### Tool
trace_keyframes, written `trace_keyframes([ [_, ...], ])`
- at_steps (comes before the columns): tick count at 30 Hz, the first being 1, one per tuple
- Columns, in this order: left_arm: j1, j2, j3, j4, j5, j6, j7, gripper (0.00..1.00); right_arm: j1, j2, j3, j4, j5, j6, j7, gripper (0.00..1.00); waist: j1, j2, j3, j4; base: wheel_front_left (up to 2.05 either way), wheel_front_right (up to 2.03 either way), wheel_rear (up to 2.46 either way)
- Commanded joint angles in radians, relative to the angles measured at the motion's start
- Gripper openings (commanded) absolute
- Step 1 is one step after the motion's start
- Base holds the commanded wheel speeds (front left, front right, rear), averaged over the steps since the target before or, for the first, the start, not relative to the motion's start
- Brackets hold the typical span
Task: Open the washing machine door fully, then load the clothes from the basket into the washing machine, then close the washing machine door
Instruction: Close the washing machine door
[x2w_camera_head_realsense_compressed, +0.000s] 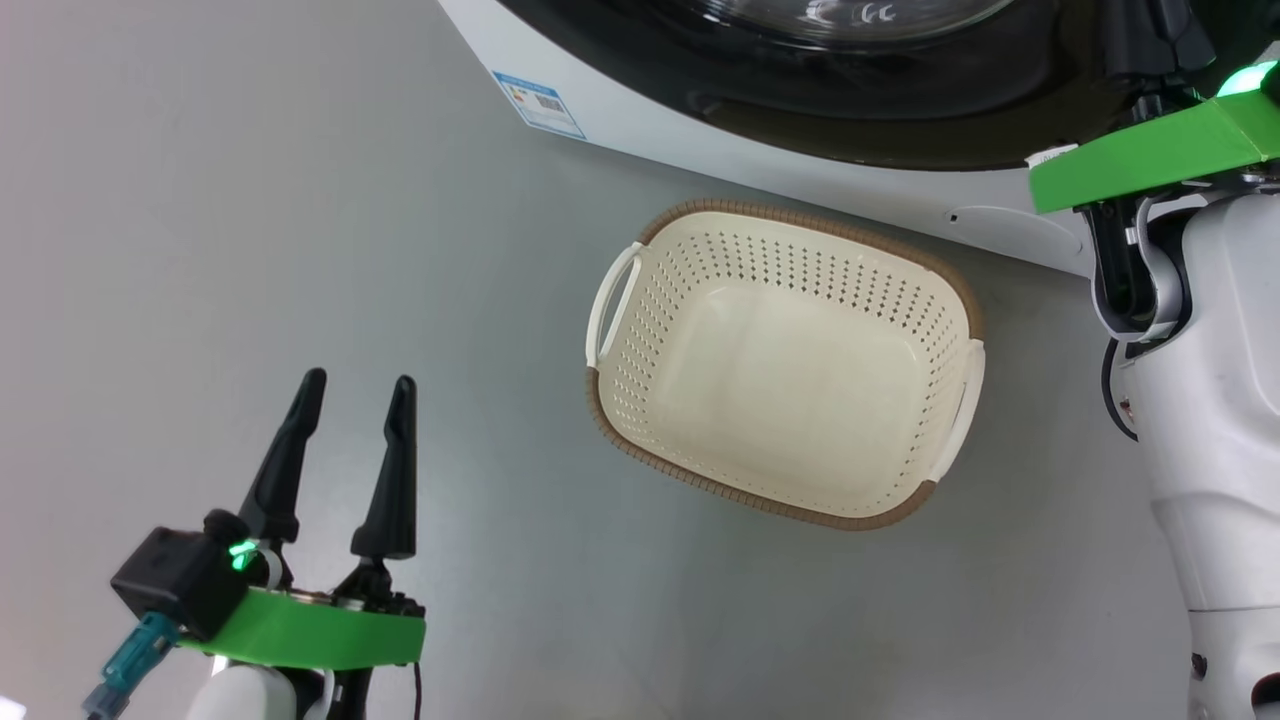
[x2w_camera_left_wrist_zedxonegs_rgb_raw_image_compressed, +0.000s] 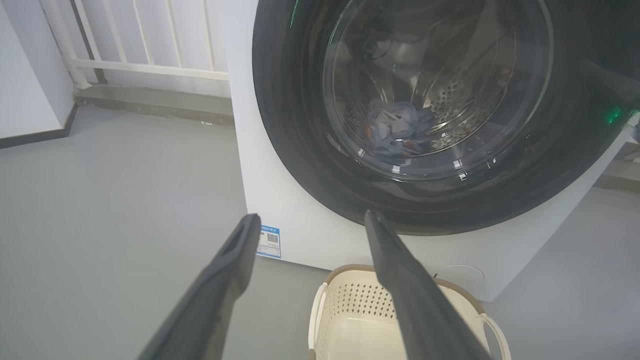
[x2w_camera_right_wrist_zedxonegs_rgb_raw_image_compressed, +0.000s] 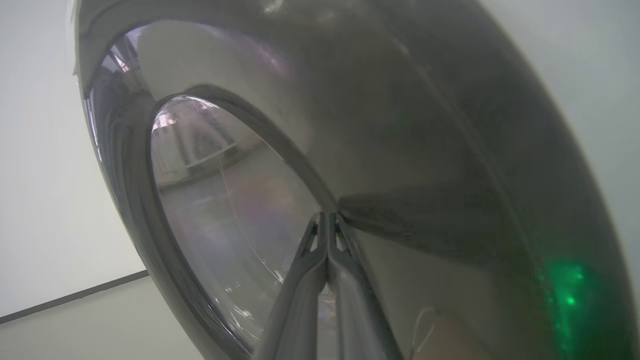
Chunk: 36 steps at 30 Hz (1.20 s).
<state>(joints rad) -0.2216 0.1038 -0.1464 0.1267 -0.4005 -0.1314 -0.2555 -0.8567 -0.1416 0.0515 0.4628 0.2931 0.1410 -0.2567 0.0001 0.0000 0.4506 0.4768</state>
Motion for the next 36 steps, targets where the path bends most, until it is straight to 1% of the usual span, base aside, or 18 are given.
trace_keyframes([
  [1, -0.022, 0.022, 0.032, -0.024, -0.009, 0.001, -0.006, 1.0, -0.049, -0.001, -0.029, -0.02, -0.013, -0.01, -0.005, 0.0, -0.0001, 0.0, 0.011, -0.001, 0.0, 0.0, 0.0],
  [6, -0.029, 0.026, 0.035, -0.016, -0.007, 0.001, -0.006, 1.0, -0.046, 0.012, -0.006, -0.019, -0.01, -0.01, -0.005, 0.0, -0.0001, 0.0, 0.001, -0.012, 0.0, 0.0, 0.0],
  [15, -0.013, 0.042, 0.045, 0.007, -0.004, 0.001, -0.006, 1.0, 0.023, 0.024, 0.036, -0.024, 0.02, -0.01, -0.005, 0.0, -0.0001, 0.0, -0.055, -0.044, 0.0, 0.0, 0.0],
  [16, -0.01, 0.045, 0.045, 0.011, -0.004, 0.001, -0.006, 1.0, 0.035, 0.027, 0.04, -0.027, 0.023, -0.01, -0.005, 0.02, -0.0001, 0.0, -0.065, -0.048, 0.0, 0.0, 0.0],
  [17, -0.007, 0.048, 0.047, 0.015, -0.003, 0.001, -0.006, 1.0, 0.047, 0.03, 0.043, -0.03, 0.027, -0.01, -0.005, 0.11, -0.0001, 0.0, -0.074, -0.053, 0.0, 0.0, 0.0],
  [18, -0.003, 0.051, 0.049, 0.019, -0.002, 0.001, -0.006, 1.0, 0.059, 0.031, 0.048, -0.034, 0.03, -0.01, -0.005, 0.23, -0.0001, 0.0, -0.083, -0.058, 0.0, 0.0, 0.0],
  [20, 0.005, 0.057, 0.051, 0.027, 0.0, 0.001, -0.006, 1.0, 0.086, 0.034, 0.057, -0.041, 0.036, -0.01, -0.005, 0.4, -0.0001, 0.0, -0.102, -0.066, 0.0, 0.0, 0.0],
  [21, 0.01, 0.061, 0.052, 0.03, 0.002, 0.001, -0.006, 1.0, 0.1, 0.035, 0.061, -0.043, 0.039, -0.01, -0.005, 0.47, -0.0001, 0.0, -0.111, -0.07, 0.0, 0.0, 0.0],
  [23, 0.02, 0.067, 0.057, 0.037, 0.004, 0.001, -0.006, 1.0, 0.128, 0.037, 0.068, -0.048, 0.045, -0.01, -0.005, 0.86, -0.0001, 0.0, -0.131, -0.08, 0.0, 0.0, 0.0],
  [24, 0.025, 0.071, 0.059, 0.04, 0.005, 0.001, -0.006, 1.0, 0.142, 0.038, 0.072, -0.049, 0.047, -0.01, -0.005, 1.0, -0.0001, 0.0, -0.141, -0.085, 0.0, 0.0, 0.0],
  [36, 0.102, 0.115, 0.084, 0.079, 0.017, 0.001, -0.006, 1.0, 0.326, 0.053, 0.097, -0.071, 0.089, -0.01, -0.005, 1.0, -0.0001, 0.0, -0.283, -0.155, 0.0, 0.0, 0.0],
])
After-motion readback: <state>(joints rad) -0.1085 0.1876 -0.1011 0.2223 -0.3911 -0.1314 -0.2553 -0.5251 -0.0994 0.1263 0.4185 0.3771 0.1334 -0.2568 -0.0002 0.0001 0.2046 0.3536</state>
